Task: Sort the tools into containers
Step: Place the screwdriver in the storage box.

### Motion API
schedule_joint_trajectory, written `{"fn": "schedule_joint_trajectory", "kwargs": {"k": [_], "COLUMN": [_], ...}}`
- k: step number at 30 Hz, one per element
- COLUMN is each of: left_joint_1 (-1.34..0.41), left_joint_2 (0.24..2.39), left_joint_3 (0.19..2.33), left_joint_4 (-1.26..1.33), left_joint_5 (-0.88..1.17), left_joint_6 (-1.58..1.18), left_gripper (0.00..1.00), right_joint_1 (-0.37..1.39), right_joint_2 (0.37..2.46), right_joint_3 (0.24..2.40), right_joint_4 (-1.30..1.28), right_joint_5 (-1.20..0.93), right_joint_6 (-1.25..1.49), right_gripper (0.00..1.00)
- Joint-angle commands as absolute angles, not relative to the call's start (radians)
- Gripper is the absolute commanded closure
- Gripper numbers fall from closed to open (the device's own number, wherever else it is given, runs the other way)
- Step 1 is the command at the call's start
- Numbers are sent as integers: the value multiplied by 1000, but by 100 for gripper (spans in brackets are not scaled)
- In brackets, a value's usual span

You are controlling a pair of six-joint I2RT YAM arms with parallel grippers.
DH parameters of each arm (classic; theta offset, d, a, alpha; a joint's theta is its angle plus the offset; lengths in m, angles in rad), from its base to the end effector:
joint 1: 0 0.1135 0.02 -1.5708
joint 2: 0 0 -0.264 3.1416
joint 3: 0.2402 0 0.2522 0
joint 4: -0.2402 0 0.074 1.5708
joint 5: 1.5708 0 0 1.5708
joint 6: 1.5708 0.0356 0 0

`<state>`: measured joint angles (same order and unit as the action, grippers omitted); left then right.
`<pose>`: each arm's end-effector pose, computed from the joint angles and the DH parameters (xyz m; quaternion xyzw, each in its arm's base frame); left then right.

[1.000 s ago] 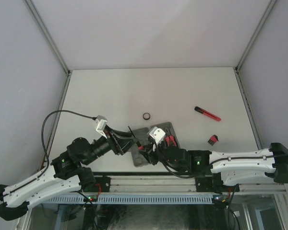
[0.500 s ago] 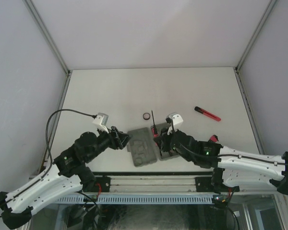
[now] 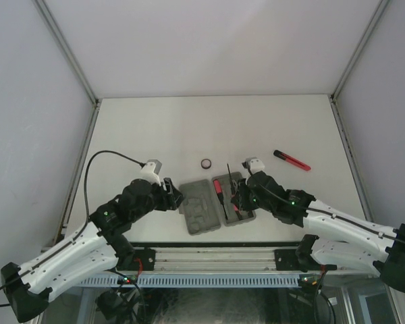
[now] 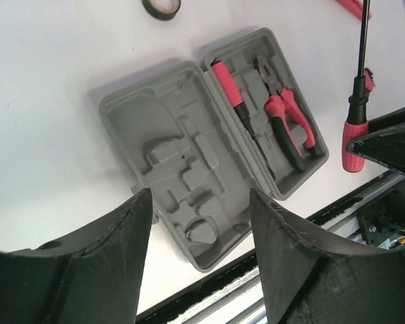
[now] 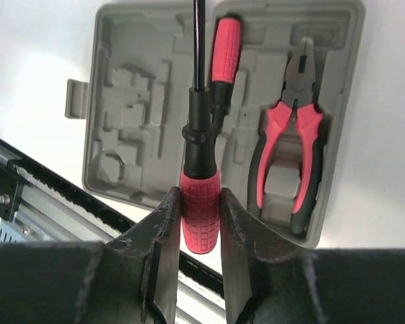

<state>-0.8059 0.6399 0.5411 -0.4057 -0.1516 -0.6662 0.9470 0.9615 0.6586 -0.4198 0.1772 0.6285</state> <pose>0.1102 -0.1070 0.2539 0.0215 0.8593 -0.2919 0.4194 0.1233 0.1606 0.2421 -0.1080 0.9021 0.2336 0.3463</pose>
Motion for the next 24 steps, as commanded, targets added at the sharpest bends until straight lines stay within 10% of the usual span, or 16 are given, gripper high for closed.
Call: {"fn": "schedule_joint_trajectory", "kwargs": {"k": [1,24], "left_joint_1": [-792,-709], "left_joint_2": [653,820], "left_joint_3": [490,291], "left_joint_4": [-368,-112], "left_joint_5": [-123,-15], "left_joint_6": [-709,-843], "left_gripper": [38,55], "right_joint_1": [927,945], "right_joint_2": [1004,1051], "right_joint_3": [660,661], "right_joint_4": [-409,-389], "right_joint_5": [73,71], "right_joint_6": [650,663], "right_gripper": [96,97]}}
